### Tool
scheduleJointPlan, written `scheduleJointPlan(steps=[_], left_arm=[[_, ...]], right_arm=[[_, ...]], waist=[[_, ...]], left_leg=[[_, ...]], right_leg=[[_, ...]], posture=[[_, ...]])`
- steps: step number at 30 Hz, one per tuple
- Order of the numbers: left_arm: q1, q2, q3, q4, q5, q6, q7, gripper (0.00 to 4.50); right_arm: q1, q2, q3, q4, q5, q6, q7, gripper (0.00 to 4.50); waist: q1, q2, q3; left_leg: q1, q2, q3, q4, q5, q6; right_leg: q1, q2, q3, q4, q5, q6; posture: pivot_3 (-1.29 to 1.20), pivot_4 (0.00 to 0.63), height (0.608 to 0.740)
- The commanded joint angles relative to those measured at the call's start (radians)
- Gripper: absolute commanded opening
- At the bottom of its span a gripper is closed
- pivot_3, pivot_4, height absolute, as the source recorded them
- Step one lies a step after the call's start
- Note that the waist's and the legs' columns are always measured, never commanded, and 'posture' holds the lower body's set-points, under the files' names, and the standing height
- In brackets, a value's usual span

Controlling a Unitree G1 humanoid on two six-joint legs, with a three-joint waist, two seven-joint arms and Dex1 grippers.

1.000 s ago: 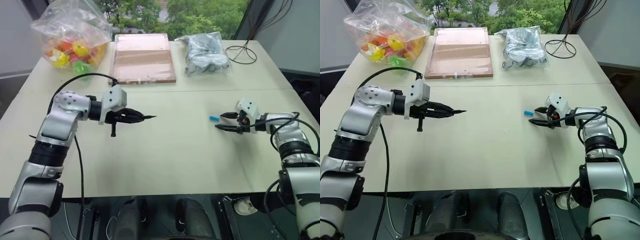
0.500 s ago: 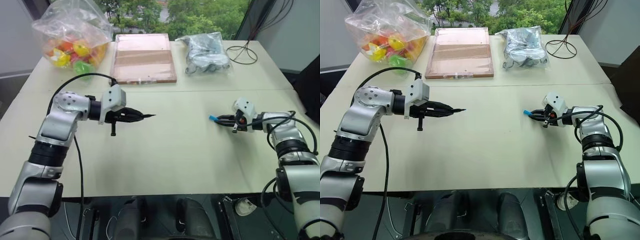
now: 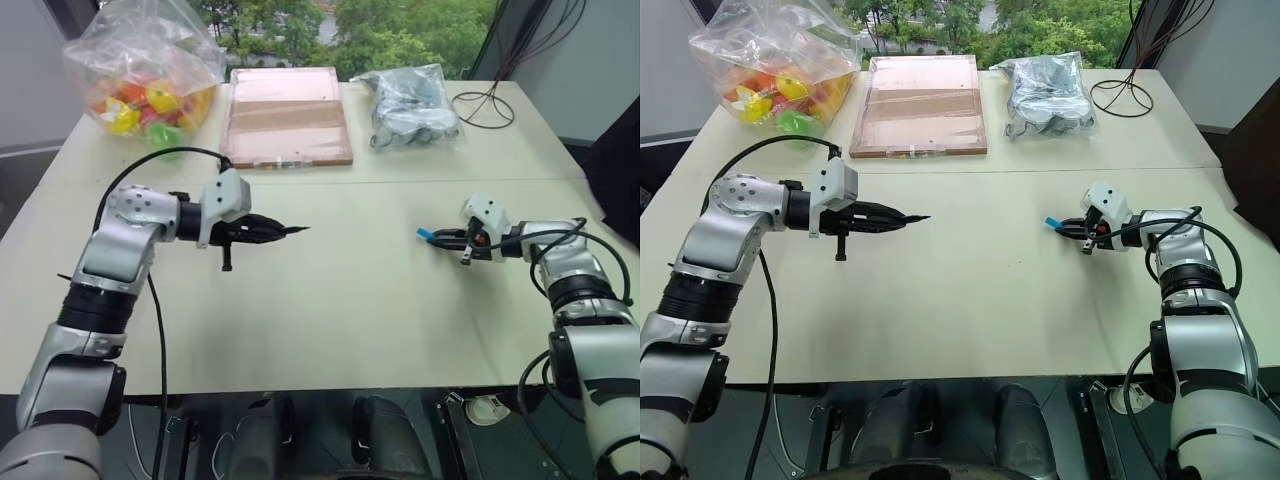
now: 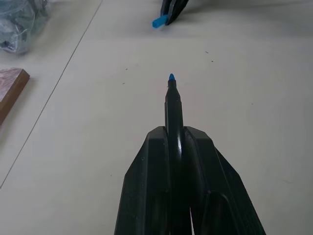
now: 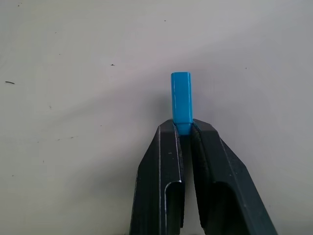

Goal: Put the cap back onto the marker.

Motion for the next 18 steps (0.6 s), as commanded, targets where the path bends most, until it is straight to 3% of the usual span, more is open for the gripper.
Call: scheduleJointPlan(steps=[1, 9, 18], left_arm=[[-0.006, 0.016, 0.022, -0.026, -0.007, -0.002, 0.008, 0.0], [-0.104, 0.008, 0.001, 0.074, 0.046, -0.111, 0.011, 0.0], [-0.269, -0.132, -0.065, 0.286, 0.103, -0.255, 0.003, 0.0]], right_arm=[[-0.018, 0.004, 0.003, 0.006, -0.009, 0.001, -0.005, 0.03], [-0.133, -0.082, 0.075, -0.211, -0.058, 0.072, 0.127, 0.03], [-0.166, -0.068, 0.13, -0.444, -0.053, 0.134, 0.19, 0.03]], waist=[[0.0, 0.0, 0.0], [0.004, 0.004, 0.003], [0.007, 0.004, 0.002]], left_leg=[[0.0, 0.0, 0.0, 0.0, 0.0, 0.0], [-0.001, 0.0, 0.001, 0.0, 0.0, 0.0], [-0.001, 0.0, 0.001, 0.0, 0.0, 0.0]], right_leg=[[0.0, 0.0, 0.0, 0.0, 0.0, 0.0], [-0.001, 0.0, 0.001, 0.001, 0.0, 0.0], [-0.001, 0.0, 0.001, 0.001, 0.0, 0.0]], posture=[[0.0, 0.15, 0.74], [0.0, 0.15, 0.74], [0.0, 0.15, 0.74]])
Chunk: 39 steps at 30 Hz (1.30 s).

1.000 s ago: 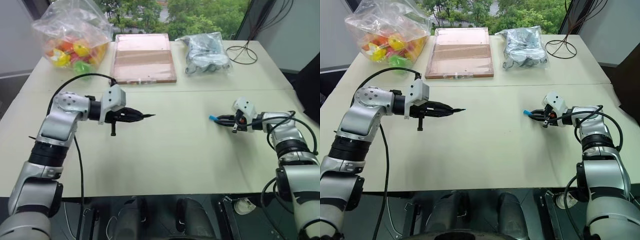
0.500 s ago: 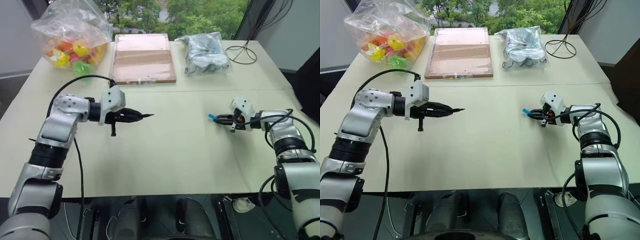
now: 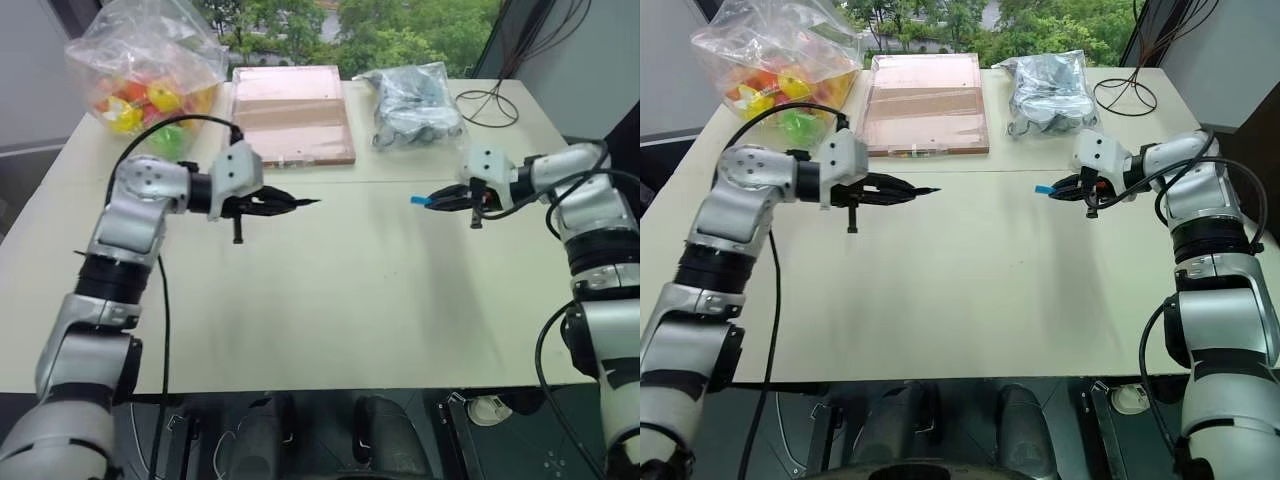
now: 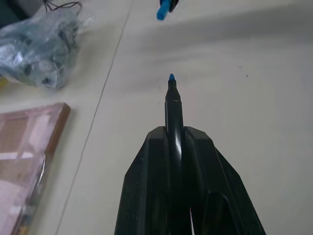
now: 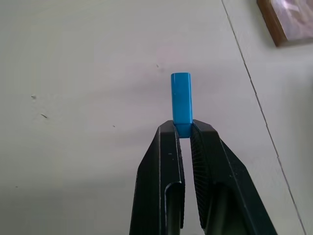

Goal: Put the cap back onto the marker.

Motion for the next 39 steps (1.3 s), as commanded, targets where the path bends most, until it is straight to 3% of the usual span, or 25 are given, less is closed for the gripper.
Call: scheduleJointPlan(steps=[1, 13, 39], left_arm=[[-0.076, -0.049, -0.012, 0.098, 0.023, -0.072, 0.003, 0.0], [-0.209, -0.212, -0.035, 0.408, 0.107, -0.261, 0.046, 0.0], [-0.216, -0.269, -0.018, 0.475, 0.129, -0.298, 0.045, 0.0]], right_arm=[[-0.028, 0.016, 0.007, -0.066, 0.002, -0.009, -0.017, 0.03], [-0.02, 0.078, 0.041, -0.136, 0.009, 0.015, -0.044, 0.03], [0.009, 0.074, 0.041, -0.232, 0.048, 0.073, -0.04, 0.03]], waist=[[-0.001, 0.0, 0.0], [-0.002, 0.0, 0.0], [-0.001, 0.0, 0.0]], left_leg=[[0.0, 0.0, 0.0, 0.0, 0.0, 0.0], [-0.001, 0.0, 0.0, 0.0, 0.0, 0.0], [-0.001, 0.0, 0.0, 0.0, 0.0, 0.0]], right_leg=[[0.0, 0.0, 0.0, 0.0, 0.0, 0.0], [-0.001, 0.0, 0.0, 0.0, 0.0, 0.0], [-0.001, 0.0, 0.0, 0.0, 0.0, 0.0]], posture=[[0.0, 0.15, 0.74], [0.0, 0.15, 0.74], [0.0, 0.15, 0.74]])
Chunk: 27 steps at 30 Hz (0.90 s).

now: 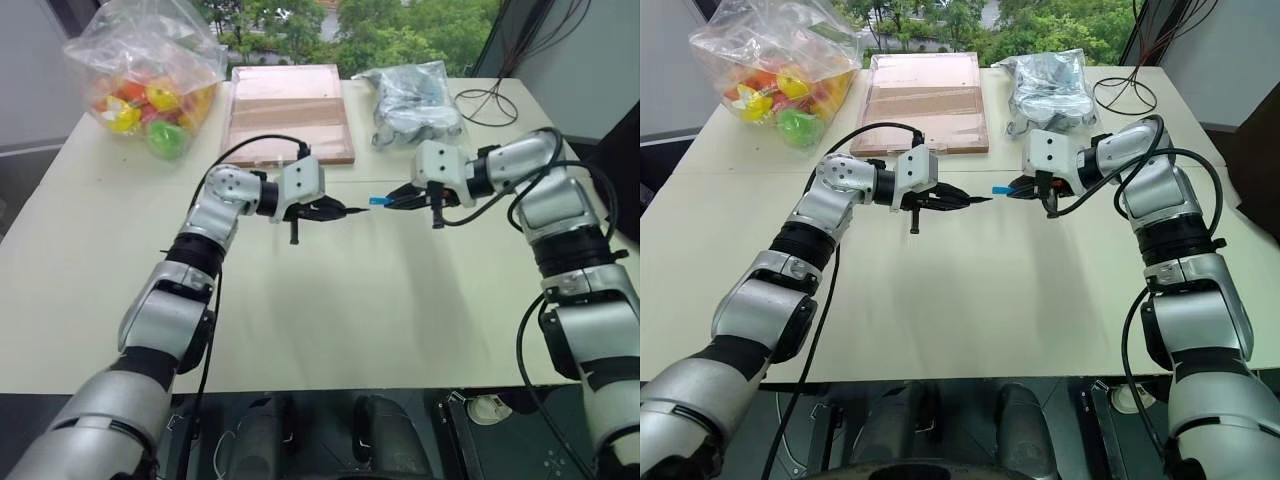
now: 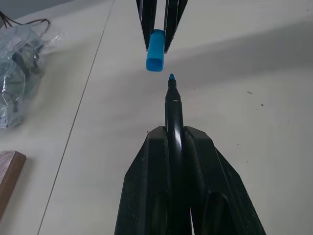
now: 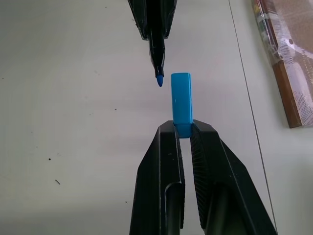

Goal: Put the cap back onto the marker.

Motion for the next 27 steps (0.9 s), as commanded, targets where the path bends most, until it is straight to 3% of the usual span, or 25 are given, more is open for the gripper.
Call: scheduleJointPlan(steps=[1, 27], left_arm=[[-0.035, 0.01, 0.017, -0.025, -0.006, -0.011, -0.003, 0.0], [-0.041, -0.011, 0.021, -0.018, -0.009, -0.01, 0.015, 0.0]], right_arm=[[-0.005, -0.006, -0.014, -0.021, 0.014, -0.009, -0.004, 0.03], [0.015, 0.012, -0.008, -0.071, 0.024, 0.024, -0.003, 0.03]], waist=[[0.0, 0.0, 0.0], [0.0, 0.0, 0.0]], left_leg=[[0.0, 0.0, 0.0, 0.0, 0.0, 0.0], [0.0, 0.0, 0.0, 0.0, 0.0, 0.0]], right_leg=[[0.0, 0.0, 0.0, 0.0, 0.0, 0.0], [0.0, 0.0, 0.0, 0.0, 0.0, 0.0]], posture=[[0.0, 0.15, 0.74], [0.0, 0.15, 0.74]])
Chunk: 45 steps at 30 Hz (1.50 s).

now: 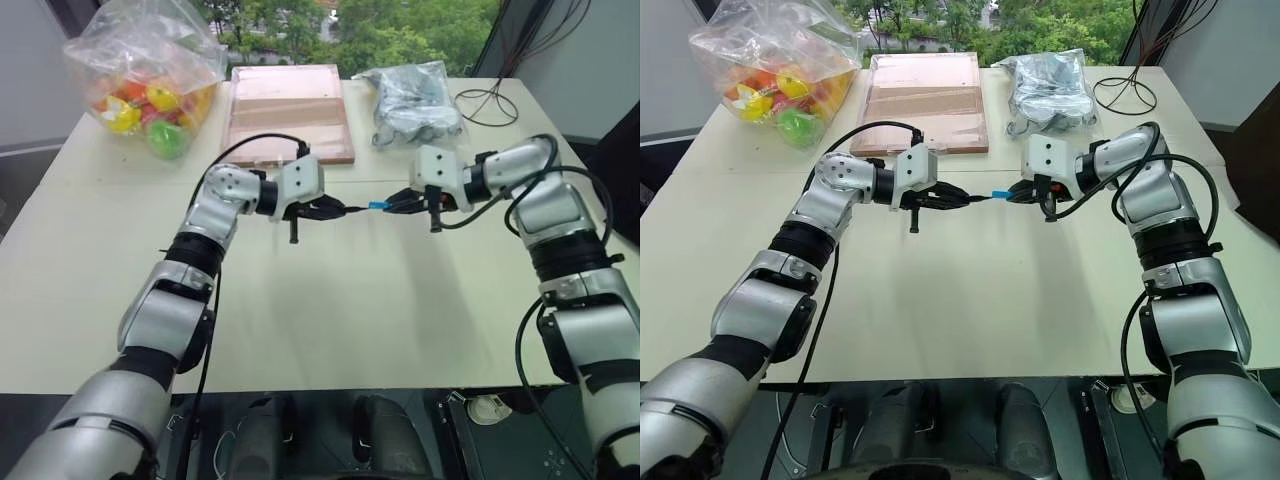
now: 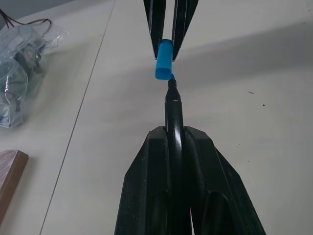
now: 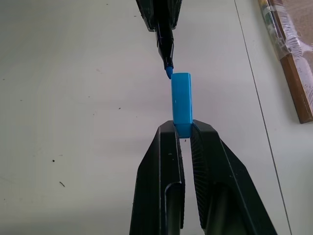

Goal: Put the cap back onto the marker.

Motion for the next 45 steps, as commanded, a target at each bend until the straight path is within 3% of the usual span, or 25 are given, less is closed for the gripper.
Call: scheduleJointPlan(steps=[1, 45], left_arm=[[-0.042, -0.012, 0.019, -0.018, -0.01, -0.014, 0.014, 0.0], [-0.016, 0.024, 0.011, -0.032, -0.001, -0.015, -0.005, 0.0]], right_arm=[[-0.004, 0.004, -0.009, -0.054, 0.024, 0.0, 0.006, 0.03], [-0.002, -0.011, -0.015, -0.017, 0.014, -0.025, -0.016, 0.03]], waist=[[0.0, 0.0, 0.0], [0.0, 0.0, 0.0]], left_leg=[[0.0, 0.0, 0.0, 0.0, 0.0, 0.0], [0.0, 0.0, 0.0, 0.0, 0.0, 0.0]], right_leg=[[0.0, 0.0, 0.0, 0.0, 0.0, 0.0], [0.0, 0.0, 0.0, 0.0, 0.0, 0.0]], posture=[[0.0, 0.15, 0.74], [0.0, 0.15, 0.74]])
